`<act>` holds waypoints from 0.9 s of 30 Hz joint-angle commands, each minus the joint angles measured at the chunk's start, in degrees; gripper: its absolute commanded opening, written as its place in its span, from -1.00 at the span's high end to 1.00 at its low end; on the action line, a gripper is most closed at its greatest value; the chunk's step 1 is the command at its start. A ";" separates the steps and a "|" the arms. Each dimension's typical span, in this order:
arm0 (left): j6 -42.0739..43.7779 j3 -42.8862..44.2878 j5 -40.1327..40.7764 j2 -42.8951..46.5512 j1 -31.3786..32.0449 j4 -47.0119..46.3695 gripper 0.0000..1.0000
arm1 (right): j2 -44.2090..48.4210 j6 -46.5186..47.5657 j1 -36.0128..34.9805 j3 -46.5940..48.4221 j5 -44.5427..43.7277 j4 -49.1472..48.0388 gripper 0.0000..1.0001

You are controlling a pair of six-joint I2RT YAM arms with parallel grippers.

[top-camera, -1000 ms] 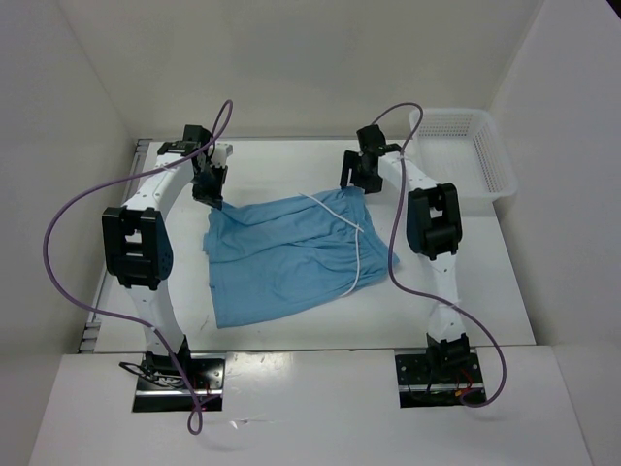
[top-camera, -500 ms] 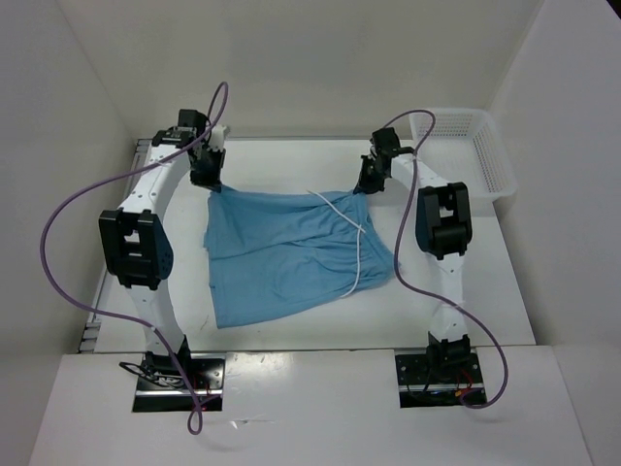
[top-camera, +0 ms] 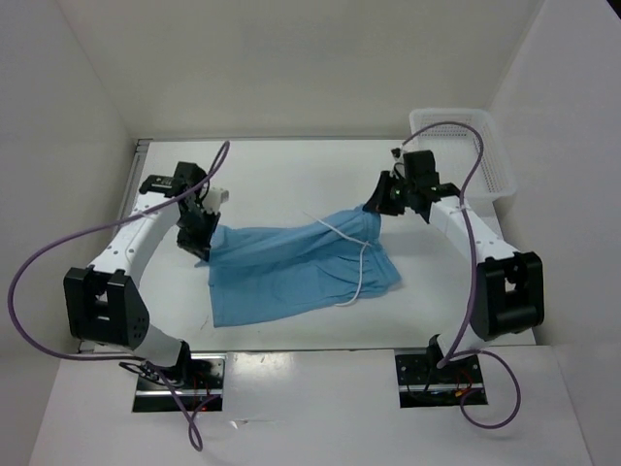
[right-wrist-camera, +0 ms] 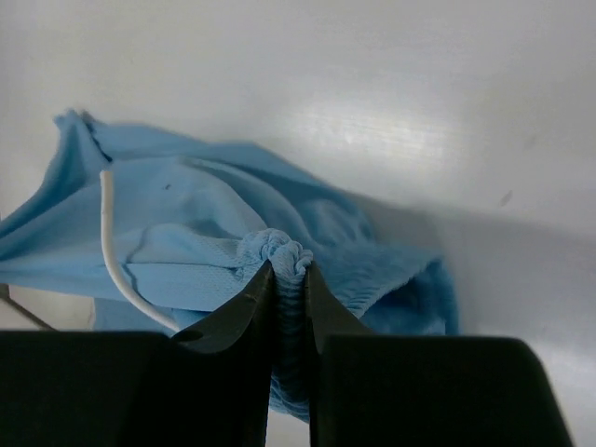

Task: Fold and stack the shorts
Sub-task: Fold the shorts

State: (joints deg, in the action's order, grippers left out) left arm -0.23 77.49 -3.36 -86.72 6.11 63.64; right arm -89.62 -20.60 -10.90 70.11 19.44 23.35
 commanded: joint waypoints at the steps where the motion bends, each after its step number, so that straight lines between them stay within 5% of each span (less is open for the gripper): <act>1: 0.23 -5.59 -1.47 3.03 0.83 4.74 1.00 | 3.83 -2.42 -0.70 -8.74 -0.80 0.72 0.99; 9: 0.23 -13.24 -3.76 4.80 4.60 8.16 1.00 | 15.35 -8.13 -3.42 -20.09 -7.39 4.33 0.99; 22: 0.23 -14.91 -3.23 4.80 8.22 8.17 0.98 | 17.11 -8.49 -5.63 -14.92 -15.93 13.28 0.94; 23: 0.23 -14.92 -3.24 5.41 8.22 8.17 0.86 | 17.11 -8.49 -5.63 -14.30 -15.32 13.82 0.83; 24: 0.23 -15.52 -3.24 5.42 8.22 8.17 0.72 | 17.11 -7.80 -5.63 -14.30 -14.53 14.61 0.47; 26: 0.23 -15.53 -3.24 4.90 8.22 8.69 0.22 | 17.11 -7.27 -5.63 -12.02 -14.00 18.38 0.35; 27: 0.23 -15.53 -3.24 4.89 8.22 8.70 0.13 | 17.11 -7.26 -5.63 -11.14 -14.86 21.61 0.24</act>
State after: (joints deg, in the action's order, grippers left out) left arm -0.08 62.37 -6.37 -83.00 14.20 70.06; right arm -74.00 -28.91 -16.38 54.43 6.42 37.69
